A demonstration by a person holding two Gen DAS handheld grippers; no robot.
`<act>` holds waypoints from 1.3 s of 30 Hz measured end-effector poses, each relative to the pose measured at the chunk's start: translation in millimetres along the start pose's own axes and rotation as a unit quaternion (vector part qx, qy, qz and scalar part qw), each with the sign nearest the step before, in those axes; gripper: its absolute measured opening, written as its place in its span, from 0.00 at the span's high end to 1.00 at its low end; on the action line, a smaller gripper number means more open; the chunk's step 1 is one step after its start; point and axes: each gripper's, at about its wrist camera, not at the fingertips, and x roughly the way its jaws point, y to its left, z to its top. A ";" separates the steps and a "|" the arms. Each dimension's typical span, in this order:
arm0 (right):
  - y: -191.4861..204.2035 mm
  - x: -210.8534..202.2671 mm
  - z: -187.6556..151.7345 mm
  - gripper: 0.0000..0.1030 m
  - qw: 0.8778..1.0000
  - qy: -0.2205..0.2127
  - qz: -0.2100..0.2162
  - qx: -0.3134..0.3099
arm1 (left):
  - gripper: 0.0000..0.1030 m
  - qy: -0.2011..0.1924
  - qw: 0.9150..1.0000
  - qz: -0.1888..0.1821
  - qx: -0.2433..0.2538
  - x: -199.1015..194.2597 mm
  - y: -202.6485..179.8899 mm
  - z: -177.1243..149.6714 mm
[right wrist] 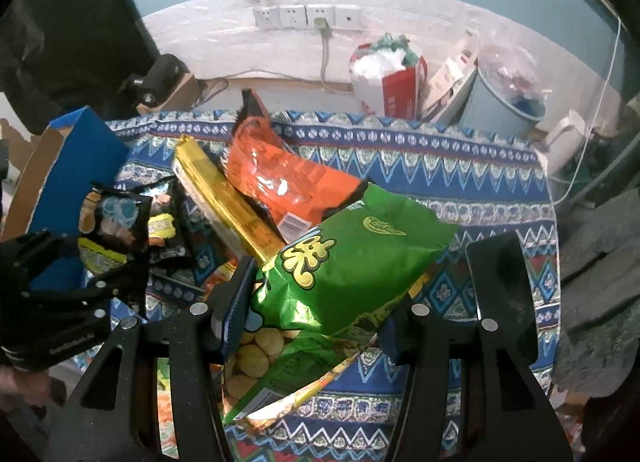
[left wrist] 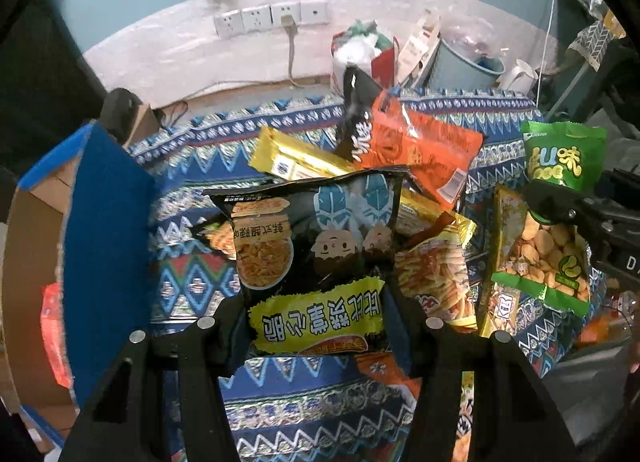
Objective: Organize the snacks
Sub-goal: 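Grasp black noodle-snack bag with left tool while right tool grasps green peanut bag, then lift both bags over the box and open left tool to drop black bag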
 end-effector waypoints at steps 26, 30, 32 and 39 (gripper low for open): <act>93.3 -36.6 31.5 0.48 0.995 -0.052 0.029 -0.080 | 0.44 -0.072 0.994 0.072 -0.035 -80.5 91.6 -24.2; 115.7 -40.5 37.3 0.48 0.992 -0.059 0.035 -0.102 | 0.44 -0.079 0.993 0.074 -0.051 -88.5 108.0 -27.5; 126.4 -41.4 40.2 0.48 0.991 -0.061 0.043 -0.109 | 0.44 -0.083 0.992 0.078 -0.057 -92.2 115.6 -29.2; 162.6 -41.7 49.0 0.48 0.987 -0.063 0.061 -0.131 | 0.44 -0.089 0.989 0.090 -0.075 -100.9 143.4 -38.7</act>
